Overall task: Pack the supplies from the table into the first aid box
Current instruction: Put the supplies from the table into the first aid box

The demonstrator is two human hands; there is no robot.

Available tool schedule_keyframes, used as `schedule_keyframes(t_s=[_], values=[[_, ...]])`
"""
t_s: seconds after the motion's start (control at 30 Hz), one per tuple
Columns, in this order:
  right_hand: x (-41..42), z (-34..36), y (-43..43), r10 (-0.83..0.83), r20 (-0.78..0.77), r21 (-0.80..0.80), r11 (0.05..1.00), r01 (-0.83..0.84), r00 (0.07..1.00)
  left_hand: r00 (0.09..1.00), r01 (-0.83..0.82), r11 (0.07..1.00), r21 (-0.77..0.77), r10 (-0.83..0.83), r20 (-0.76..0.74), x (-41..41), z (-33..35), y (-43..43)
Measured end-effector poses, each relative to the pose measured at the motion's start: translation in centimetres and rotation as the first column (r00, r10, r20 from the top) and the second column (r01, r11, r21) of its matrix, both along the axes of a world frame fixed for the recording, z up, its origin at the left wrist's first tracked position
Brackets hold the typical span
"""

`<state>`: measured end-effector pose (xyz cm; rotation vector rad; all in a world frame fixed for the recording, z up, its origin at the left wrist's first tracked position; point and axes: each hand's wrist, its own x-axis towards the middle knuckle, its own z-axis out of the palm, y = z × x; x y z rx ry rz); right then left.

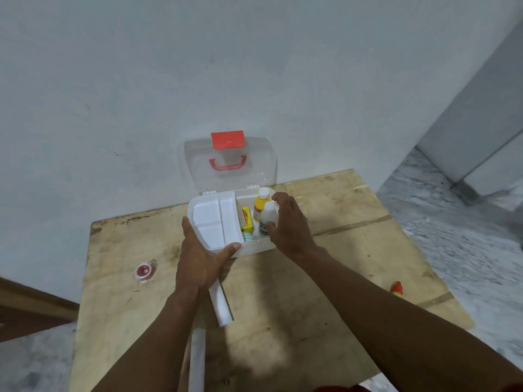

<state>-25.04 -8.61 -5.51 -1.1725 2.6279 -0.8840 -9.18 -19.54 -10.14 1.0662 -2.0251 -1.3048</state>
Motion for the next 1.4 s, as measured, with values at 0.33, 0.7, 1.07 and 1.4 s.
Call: schedule_keyframes(t_s=[0.33,0.7,1.07,1.4], values=[[1.4,-0.9,5.7,-0.167,0.022,0.020,0.986,0.167,0.986,0.999,0.011,0.999,0.053,-0.014,0.047,0.5,-0.1,-0.1],[1.5,-2.9,15.7,-0.460,-0.038,0.301,0.841,0.449,0.887,0.987,-0.016,0.999,0.050,0.007,0.160,0.3,0.4,0.3],[-1.5,-4.3,21.4,-0.552,-0.154,0.507,0.668,0.545,0.820,0.993,-0.036,0.998,0.047,0.031,0.112,0.2,0.2,0.8],[-2.7,-4.6,22.2,-0.560,-0.018,0.485,0.720,0.497,0.828,0.994,-0.040,0.996,0.079,0.031,0.109,0.1,-0.2,0.6]])
